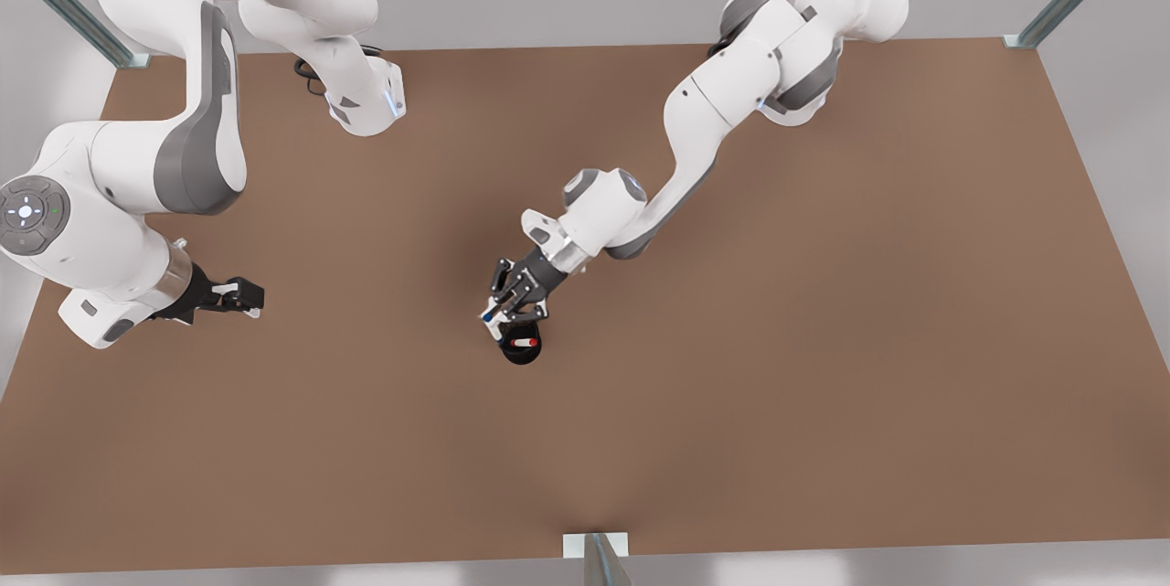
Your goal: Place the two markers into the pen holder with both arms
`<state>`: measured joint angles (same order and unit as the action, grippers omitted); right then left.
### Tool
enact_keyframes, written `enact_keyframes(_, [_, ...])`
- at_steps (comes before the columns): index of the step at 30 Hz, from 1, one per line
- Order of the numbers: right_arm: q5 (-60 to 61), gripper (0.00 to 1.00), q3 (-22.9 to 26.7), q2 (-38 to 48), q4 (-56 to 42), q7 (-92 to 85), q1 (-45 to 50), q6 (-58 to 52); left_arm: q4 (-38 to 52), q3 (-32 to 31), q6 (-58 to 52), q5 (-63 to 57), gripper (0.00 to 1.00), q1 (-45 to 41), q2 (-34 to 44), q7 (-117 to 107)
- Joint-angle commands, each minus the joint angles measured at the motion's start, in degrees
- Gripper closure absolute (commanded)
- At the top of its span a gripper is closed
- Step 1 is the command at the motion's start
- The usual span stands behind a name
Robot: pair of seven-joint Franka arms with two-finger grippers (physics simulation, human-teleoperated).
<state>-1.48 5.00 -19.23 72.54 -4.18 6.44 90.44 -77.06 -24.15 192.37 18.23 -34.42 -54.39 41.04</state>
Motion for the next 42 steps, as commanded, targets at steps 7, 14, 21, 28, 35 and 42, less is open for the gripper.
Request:
enact_keyframes(7, [0.1,0.00,0.0,0.1,0.0,-0.7,0.0,0.0,-9.3,0.0,5.0,0.6,0.79,0.4,5.9,-1.4])
enact_keyframes(14, [0.1,0.00,0.0,0.1,0.0,-0.7,0.0,0.0,-11.5,0.4,5.3,1.2,0.79,1.2,6.9,-0.8])
enact_keyframes(21, [1.6,0.00,0.1,0.1,0.0,-0.8,-0.1,-0.1,-14.0,0.3,7.1,1.3,0.79,0.8,6.9,-1.4])
enact_keyframes(28, [1.7,0.00,0.1,0.1,0.0,-0.8,-0.1,-0.1,-14.4,0.4,7.2,1.3,0.68,0.5,6.6,-3.0])
enact_keyframes(35, [1.9,0.00,0.1,0.1,0.0,-0.8,-0.1,-0.1,-14.6,0.3,7.2,1.3,0.48,0.5,6.5,-3.1])
enact_keyframes(42, [2.0,0.00,0.1,0.1,0.1,-0.8,-0.5,-0.3,-4.2,-2.0,-40.0,1.3,0.00,15.6,12.3,-19.9])
